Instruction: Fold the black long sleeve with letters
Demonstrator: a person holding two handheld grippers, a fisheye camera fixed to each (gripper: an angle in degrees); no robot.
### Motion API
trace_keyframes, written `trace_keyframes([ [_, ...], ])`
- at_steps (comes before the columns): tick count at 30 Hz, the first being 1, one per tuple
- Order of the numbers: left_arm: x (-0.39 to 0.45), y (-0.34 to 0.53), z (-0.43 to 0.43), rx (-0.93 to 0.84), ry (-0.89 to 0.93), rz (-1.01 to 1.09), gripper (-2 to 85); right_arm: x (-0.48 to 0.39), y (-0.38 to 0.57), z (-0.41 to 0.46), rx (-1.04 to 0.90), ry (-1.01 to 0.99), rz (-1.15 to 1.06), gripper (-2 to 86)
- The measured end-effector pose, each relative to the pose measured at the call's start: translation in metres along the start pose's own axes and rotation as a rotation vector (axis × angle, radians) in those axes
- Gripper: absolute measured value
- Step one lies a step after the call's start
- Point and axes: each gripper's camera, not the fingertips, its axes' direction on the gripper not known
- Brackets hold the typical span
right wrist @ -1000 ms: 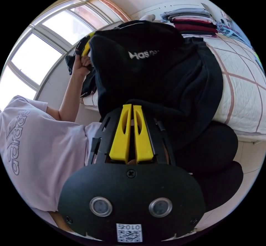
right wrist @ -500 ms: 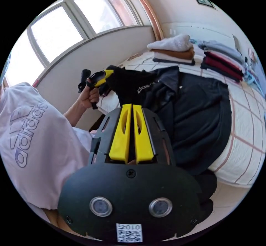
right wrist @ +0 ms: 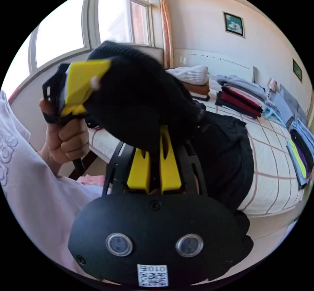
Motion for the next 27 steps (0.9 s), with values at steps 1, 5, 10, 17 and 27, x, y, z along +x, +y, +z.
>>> trace_keyframes([
  [1,0.008,-0.003,0.0,-0.01,-0.028,0.053,4.3,0.012,0.008,-0.008,-0.012,-0.012,0.045,4.0],
  [5,0.017,-0.014,-0.009,-0.091,-0.246,0.193,7.1,0.026,0.049,-0.043,-0.028,0.026,0.101,3.1],
  [10,0.002,-0.047,0.038,-0.443,-0.637,0.478,10.0,-0.007,0.079,-0.055,-0.078,0.026,-0.002,2.7],
  [17,-0.002,-0.095,0.154,-0.718,-0.467,0.924,11.5,-0.062,0.091,-0.037,-0.14,0.099,-0.133,2.6],
  [27,-0.001,-0.111,0.293,-1.243,-0.028,1.194,9.1,-0.105,0.117,-0.019,-0.174,0.104,-0.145,2.5],
])
